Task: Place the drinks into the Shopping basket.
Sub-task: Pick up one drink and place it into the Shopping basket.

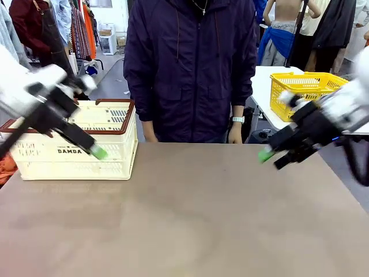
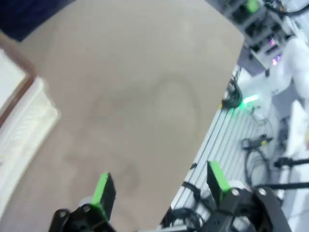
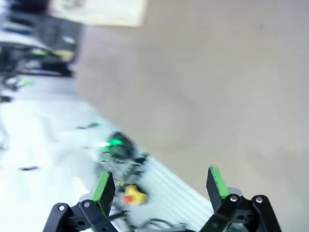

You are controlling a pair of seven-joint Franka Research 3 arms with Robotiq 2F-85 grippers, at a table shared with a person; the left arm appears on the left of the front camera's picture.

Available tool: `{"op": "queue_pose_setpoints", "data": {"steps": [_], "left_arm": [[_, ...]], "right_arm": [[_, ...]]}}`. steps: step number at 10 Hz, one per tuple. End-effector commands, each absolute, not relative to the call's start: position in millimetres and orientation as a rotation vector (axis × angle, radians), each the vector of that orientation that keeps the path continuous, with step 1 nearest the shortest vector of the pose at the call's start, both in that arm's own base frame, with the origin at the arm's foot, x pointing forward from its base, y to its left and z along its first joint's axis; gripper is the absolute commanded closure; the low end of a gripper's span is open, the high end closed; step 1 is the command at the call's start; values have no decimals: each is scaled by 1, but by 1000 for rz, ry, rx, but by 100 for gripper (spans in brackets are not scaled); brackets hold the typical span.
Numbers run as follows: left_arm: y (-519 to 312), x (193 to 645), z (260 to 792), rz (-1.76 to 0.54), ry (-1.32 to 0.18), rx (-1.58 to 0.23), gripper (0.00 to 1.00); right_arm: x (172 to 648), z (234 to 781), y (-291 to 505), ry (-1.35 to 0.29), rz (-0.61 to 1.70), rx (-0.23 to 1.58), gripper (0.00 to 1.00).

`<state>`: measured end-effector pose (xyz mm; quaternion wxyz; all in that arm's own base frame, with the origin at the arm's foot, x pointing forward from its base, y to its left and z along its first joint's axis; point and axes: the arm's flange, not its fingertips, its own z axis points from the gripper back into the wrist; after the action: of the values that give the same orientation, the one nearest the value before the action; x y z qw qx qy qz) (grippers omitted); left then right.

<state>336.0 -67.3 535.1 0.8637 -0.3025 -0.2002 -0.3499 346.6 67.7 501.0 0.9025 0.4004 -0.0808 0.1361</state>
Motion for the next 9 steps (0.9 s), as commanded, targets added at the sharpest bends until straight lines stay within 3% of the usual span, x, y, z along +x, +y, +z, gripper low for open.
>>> {"op": "queue_pose_setpoints", "data": {"steps": [1,5,7,9], "left_arm": [[25,325,553,-601,-585,-725,0],[202,303,525,-102,-824,-974,0],[254,291,490,116,-874,-1040,0],[273,290,465,190,-853,-1068,0]], "right_arm": [[326,518,-29,-316,61,1061,0],[284,501,-176,-479,-269,1283,0],[275,484,-223,-516,-400,1332,0],[274,465,-245,-508,-471,1377,0]]}}
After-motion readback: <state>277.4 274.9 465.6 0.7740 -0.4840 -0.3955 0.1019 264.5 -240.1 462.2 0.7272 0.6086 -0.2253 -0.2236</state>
